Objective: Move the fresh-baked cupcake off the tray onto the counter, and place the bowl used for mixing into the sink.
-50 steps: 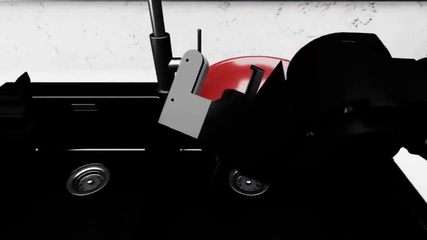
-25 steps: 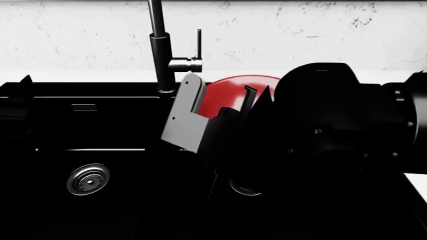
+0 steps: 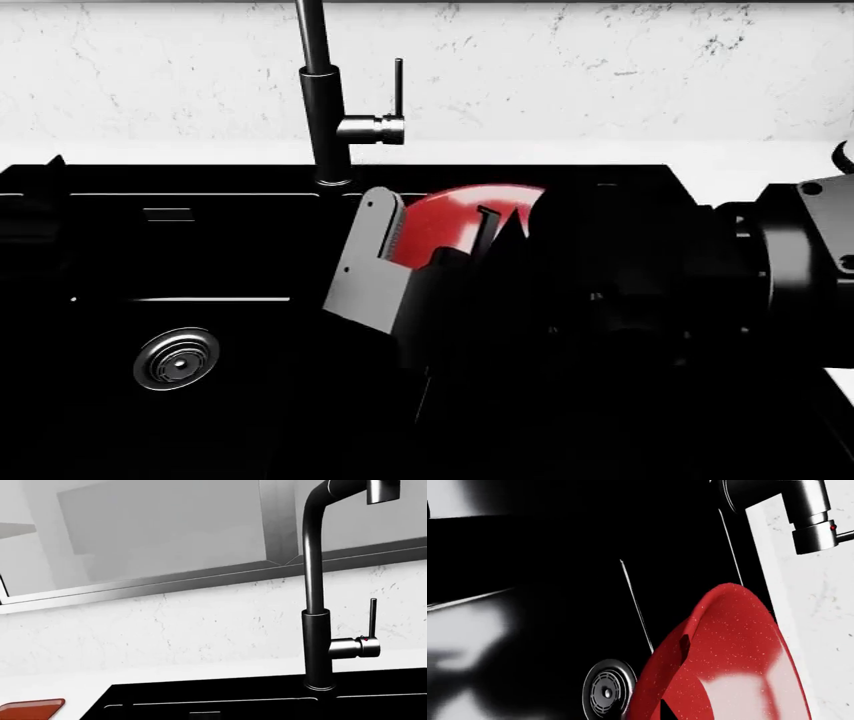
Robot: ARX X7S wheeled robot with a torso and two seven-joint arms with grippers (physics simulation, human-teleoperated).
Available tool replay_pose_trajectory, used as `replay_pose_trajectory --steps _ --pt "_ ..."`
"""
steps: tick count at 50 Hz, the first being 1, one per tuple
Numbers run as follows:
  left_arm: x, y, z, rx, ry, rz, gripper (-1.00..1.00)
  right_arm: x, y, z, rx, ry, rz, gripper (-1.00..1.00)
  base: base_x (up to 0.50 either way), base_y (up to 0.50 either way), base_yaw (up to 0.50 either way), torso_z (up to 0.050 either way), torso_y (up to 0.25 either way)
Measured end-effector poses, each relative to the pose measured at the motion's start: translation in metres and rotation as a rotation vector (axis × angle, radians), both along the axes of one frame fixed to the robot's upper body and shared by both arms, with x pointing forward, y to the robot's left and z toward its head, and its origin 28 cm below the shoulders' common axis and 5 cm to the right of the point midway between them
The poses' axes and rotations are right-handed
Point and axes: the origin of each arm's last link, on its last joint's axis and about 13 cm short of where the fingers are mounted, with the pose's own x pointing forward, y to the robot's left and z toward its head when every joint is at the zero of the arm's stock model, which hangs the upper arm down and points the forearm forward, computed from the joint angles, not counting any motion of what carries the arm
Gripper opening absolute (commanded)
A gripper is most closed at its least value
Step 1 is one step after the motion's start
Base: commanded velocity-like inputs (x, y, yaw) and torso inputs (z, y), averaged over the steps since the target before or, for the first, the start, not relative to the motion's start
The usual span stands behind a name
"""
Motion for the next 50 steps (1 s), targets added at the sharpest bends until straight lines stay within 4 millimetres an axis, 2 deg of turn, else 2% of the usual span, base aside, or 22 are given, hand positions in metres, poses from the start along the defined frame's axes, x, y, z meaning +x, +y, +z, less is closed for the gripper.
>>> replay_pose_trajectory --steps 50 --pt "0.001 0.000 -0.004 -0.004 0.009 0.007 1.00 0.010 0.003 -0.042 -0.037 0.102 0.006 -1.00 0.00 0.00 0.00 0.000 0.000"
